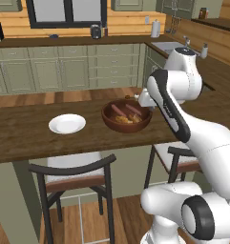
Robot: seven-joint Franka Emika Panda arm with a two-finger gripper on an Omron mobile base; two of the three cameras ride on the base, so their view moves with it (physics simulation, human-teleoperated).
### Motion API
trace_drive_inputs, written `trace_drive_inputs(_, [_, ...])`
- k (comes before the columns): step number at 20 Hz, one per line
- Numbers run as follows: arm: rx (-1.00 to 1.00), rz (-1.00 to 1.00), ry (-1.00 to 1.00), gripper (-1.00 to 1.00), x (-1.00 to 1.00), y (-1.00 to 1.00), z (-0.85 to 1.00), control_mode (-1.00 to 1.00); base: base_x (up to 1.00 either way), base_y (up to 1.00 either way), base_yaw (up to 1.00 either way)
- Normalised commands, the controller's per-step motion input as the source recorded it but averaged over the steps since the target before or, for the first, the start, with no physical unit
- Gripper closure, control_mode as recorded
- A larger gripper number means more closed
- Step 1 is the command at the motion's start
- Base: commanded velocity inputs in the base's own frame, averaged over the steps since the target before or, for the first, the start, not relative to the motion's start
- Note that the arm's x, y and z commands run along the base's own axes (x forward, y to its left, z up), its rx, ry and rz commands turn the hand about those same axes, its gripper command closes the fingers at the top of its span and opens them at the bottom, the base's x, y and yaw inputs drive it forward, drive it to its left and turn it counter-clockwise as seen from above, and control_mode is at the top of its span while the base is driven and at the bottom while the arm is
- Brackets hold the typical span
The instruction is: Place one bun and one sausage from the bowl on each plate.
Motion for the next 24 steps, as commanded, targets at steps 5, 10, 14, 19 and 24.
trace_drive_inputs(5, [0.0, 0.0, 0.0, -1.0, 0.24, -0.02, 0.0, -1.0, 0.0, 0.0, 0.0])
trace_drive_inputs(10, [0.0, 0.0, 0.0, -1.0, 0.68, -0.12, -0.06, -1.0, 0.0, 0.0, 0.0])
trace_drive_inputs(14, [0.0, 0.0, 0.0, -1.0, 0.92, -0.2, -0.14, -1.0, 0.0, 0.0, 0.0])
trace_drive_inputs(19, [0.0, 0.0, 0.0, -1.0, 0.98, -0.12, -0.3, -1.0, 0.0, 0.0, 0.0])
trace_drive_inputs(24, [-0.01, -0.05, 0.21, -1.0, 0.98, -0.16, -0.75, -1.0, 0.0, 0.0, 0.0])
